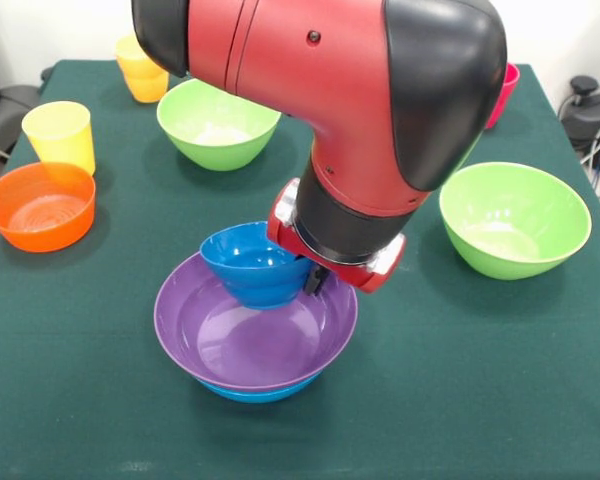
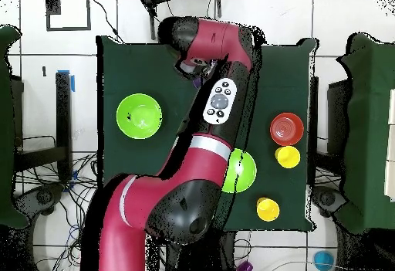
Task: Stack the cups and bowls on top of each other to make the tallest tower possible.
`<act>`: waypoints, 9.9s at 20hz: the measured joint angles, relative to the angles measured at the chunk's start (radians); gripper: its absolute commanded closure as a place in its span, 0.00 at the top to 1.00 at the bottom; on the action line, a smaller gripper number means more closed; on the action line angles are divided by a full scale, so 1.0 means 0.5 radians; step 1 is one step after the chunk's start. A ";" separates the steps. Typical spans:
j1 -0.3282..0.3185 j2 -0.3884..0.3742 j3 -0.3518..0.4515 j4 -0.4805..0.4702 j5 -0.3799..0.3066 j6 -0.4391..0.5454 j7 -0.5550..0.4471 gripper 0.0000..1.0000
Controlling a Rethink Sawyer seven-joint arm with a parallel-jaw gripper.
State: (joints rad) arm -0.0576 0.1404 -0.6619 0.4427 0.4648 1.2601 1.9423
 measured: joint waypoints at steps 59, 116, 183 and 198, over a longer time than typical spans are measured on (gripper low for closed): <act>-0.089 0.062 0.068 -0.090 -0.005 0.000 0.000 0.00; -0.100 0.094 0.106 -0.316 -0.003 0.000 0.000 1.00; -0.275 0.150 -2.191 -0.858 2.392 0.518 0.000 1.00; -0.162 0.209 -2.284 -0.709 2.440 0.518 0.000 1.00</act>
State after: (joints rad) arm -0.1384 0.2450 -1.8041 0.0881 1.6846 1.5193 1.9425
